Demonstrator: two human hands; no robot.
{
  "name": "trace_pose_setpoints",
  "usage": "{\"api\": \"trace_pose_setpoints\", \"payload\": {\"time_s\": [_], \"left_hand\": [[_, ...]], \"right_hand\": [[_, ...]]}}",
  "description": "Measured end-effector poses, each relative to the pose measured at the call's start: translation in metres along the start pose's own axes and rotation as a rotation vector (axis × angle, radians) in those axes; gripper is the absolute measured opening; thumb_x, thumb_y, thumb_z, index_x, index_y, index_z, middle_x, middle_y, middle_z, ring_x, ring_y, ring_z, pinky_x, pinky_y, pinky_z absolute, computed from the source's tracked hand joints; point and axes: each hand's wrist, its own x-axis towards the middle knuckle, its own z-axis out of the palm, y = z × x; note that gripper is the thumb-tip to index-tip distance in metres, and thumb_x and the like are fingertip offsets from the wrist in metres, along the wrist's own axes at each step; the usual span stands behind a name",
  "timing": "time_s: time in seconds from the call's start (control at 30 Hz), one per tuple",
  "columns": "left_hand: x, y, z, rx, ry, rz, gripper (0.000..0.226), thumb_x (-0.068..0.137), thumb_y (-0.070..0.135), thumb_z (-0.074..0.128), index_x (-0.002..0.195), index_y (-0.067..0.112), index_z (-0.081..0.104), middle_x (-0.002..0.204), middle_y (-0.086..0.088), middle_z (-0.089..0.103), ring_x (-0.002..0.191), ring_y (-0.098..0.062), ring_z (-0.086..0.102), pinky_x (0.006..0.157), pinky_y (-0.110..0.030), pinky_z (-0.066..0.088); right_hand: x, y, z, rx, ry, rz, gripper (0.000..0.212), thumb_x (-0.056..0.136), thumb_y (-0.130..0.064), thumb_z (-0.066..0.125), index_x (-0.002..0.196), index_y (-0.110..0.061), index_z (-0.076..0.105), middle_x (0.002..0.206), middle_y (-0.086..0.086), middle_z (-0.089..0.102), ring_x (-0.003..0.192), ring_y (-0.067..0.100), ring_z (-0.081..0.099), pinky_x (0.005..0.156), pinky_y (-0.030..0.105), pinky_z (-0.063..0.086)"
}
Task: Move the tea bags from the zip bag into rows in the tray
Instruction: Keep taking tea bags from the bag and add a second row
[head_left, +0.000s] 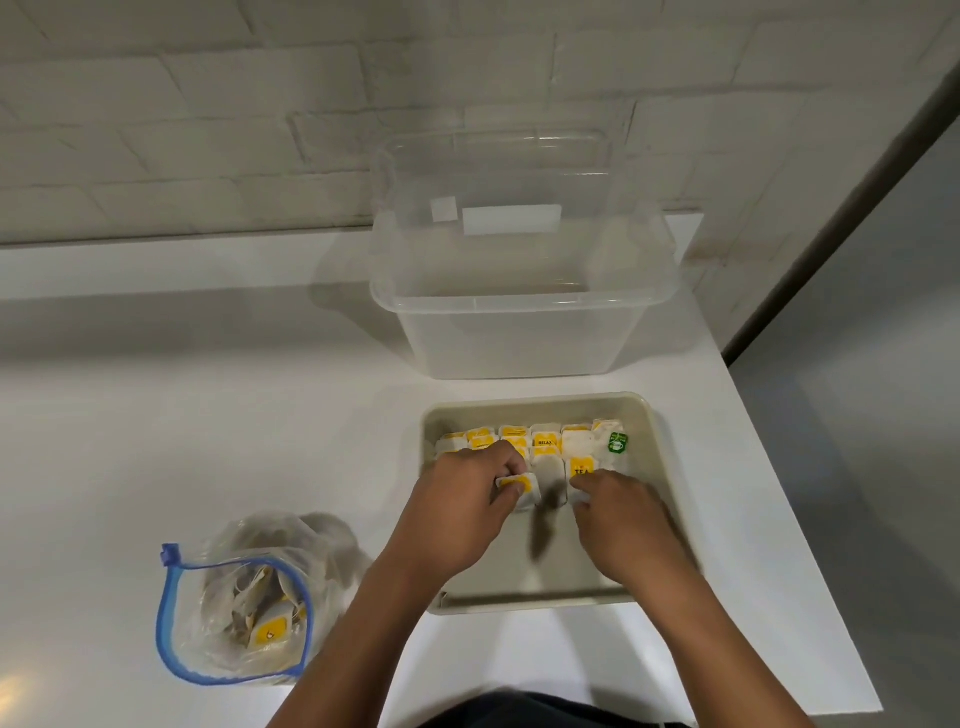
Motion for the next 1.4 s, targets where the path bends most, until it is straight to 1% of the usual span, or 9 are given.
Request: {"api": "trace_pose_setpoints", "payload": {"time_s": [0.17,0.33,0.5,0.73,0.87,0.93,1.1,1.23,1.4], "left_hand": [[0.022,0.014,0.008,-0.082,-0.09,-0.08,0.005,0.09,0.032,0.07,0.095,0.031,0.07,0.082,0.017,0.069,0.082,-0.002,0.065,0.079,-0.028,0.054],[0.044,0.027,0.024,-0.331,-0.274,-0.13,0.009,0.086,0.031,0.078,0.088,0.024,0.072,0.082,0.002,0.075,0.068,-0.007,0.063,0.067,-0.024,0.048],[0.062,0.041,0.039,-0.18,-0.485,-0.106,0.011,0.093,0.031,0.069,0.097,0.021,0.066,0.089,0.0,0.077,0.073,-0.007,0.07,0.072,-0.022,0.051],[0.087,0.051,0.062,-0.058,-0.525,-0.027,0.009,0.091,0.033,0.069,0.086,0.027,0.064,0.086,0.005,0.07,0.078,-0.012,0.062,0.068,-0.025,0.046],[0.096,0.053,0.072,0.085,-0.437,0.014,0.005,0.087,0.033,0.07,0.087,0.028,0.07,0.087,0.005,0.071,0.083,-0.017,0.066,0.074,-0.031,0.053],[0.098,0.053,0.076,0.25,-0.331,0.071,0.011,0.086,0.037,0.067,0.09,0.028,0.074,0.089,0.006,0.074,0.086,-0.019,0.068,0.074,-0.032,0.054],[0.096,0.052,0.085,0.487,-0.106,0.188,0.017,0.088,0.042,0.066,0.091,0.029,0.077,0.086,0.002,0.073,0.083,-0.022,0.067,0.069,-0.029,0.036],[0.093,0.048,0.09,0.508,-0.039,0.163,0.018,0.084,0.04,0.066,0.086,0.026,0.076,0.08,0.0,0.073,0.076,-0.023,0.069,0.067,-0.028,0.042],[0.093,0.045,0.086,0.479,-0.056,0.138,0.028,0.086,0.045,0.067,0.109,0.029,0.067,0.095,0.002,0.074,0.09,-0.024,0.07,0.076,-0.031,0.047]], "right_hand": [[-0.005,0.005,-0.018,0.077,0.09,0.009,0.03,0.095,-0.015,0.052,0.12,-0.022,0.067,0.119,0.004,0.068,0.115,0.026,0.06,0.091,0.032,0.047],[-0.013,0.014,-0.044,0.231,0.059,0.092,0.02,0.09,-0.013,0.049,0.083,-0.02,0.067,0.084,0.007,0.066,0.081,0.03,0.063,0.071,0.037,0.056],[-0.027,0.032,-0.056,0.224,-0.021,0.123,0.024,0.09,-0.012,0.049,0.079,-0.021,0.069,0.084,0.006,0.068,0.08,0.028,0.066,0.065,0.032,0.054],[-0.035,0.04,-0.056,0.181,-0.155,0.1,0.028,0.092,-0.019,0.05,0.065,-0.026,0.056,0.08,0.002,0.063,0.063,0.017,0.05,0.047,0.021,0.034],[-0.034,0.042,-0.056,0.181,-0.168,0.118,0.019,0.09,-0.02,0.048,0.076,-0.017,0.061,0.087,0.007,0.066,0.072,0.027,0.064,0.054,0.029,0.043],[-0.033,0.041,-0.055,0.166,-0.17,0.111,0.02,0.089,-0.022,0.05,0.071,-0.019,0.057,0.083,0.006,0.064,0.068,0.025,0.059,0.055,0.029,0.043],[-0.031,0.04,-0.054,0.144,-0.164,0.117,0.027,0.091,-0.027,0.052,0.064,-0.024,0.047,0.079,0.002,0.057,0.065,0.021,0.049,0.058,0.027,0.04],[-0.03,0.04,-0.054,0.151,-0.173,0.123,0.03,0.09,-0.028,0.053,0.062,-0.025,0.044,0.077,0.0,0.052,0.064,0.021,0.046,0.057,0.027,0.038],[-0.03,0.04,-0.053,0.131,-0.16,0.119,0.027,0.091,-0.03,0.053,0.066,-0.025,0.047,0.079,0.001,0.055,0.065,0.021,0.048,0.056,0.027,0.038]]}}
